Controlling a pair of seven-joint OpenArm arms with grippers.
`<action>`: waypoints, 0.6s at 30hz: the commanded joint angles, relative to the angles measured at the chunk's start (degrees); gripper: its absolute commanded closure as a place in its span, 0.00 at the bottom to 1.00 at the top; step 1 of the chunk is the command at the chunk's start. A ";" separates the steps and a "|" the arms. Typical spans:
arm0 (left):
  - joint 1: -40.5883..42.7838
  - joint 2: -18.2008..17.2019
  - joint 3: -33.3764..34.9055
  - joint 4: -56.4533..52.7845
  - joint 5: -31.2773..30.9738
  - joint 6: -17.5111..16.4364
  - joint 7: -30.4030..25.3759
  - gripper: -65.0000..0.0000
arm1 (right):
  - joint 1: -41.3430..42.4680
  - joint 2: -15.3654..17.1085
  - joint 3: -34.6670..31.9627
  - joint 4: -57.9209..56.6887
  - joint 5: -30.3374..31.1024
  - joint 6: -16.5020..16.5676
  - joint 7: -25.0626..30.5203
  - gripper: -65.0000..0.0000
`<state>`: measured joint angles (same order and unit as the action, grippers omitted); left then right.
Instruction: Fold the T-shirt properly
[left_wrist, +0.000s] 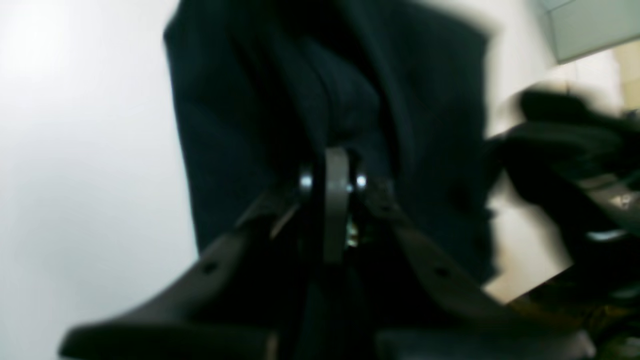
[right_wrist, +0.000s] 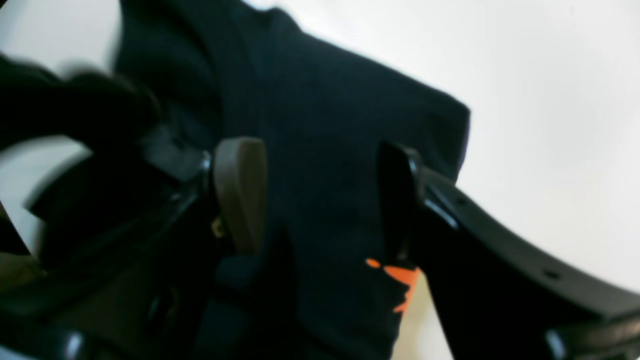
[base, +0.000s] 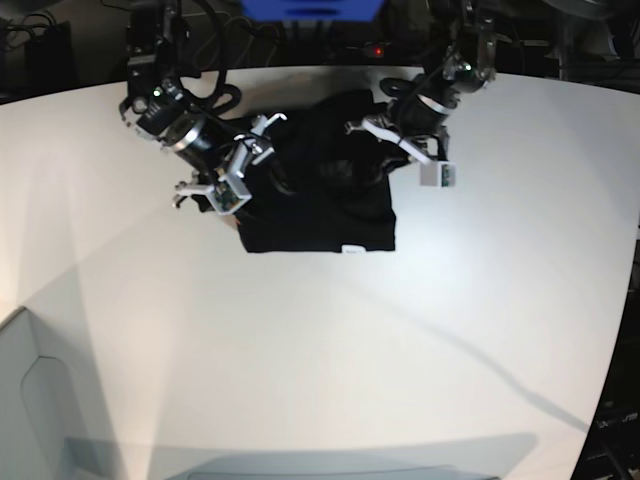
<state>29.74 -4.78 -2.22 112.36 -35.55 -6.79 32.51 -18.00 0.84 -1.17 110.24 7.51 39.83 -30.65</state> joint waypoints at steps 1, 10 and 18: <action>1.16 -0.10 -0.11 2.24 -0.71 -0.64 -1.08 1.00 | 0.28 -0.01 -0.02 1.02 0.98 0.17 1.60 0.45; 2.75 -2.48 -0.55 3.47 -0.63 -0.64 -1.17 1.00 | 0.64 -0.01 0.07 1.02 0.98 0.17 1.60 0.45; 0.81 -2.39 -0.02 2.06 -0.19 -0.55 -0.73 0.99 | 0.55 -0.09 0.07 1.02 0.98 0.17 1.60 0.45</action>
<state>30.59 -7.22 -2.33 113.65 -35.09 -7.07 32.91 -17.80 0.80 -1.13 110.24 7.55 39.83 -30.41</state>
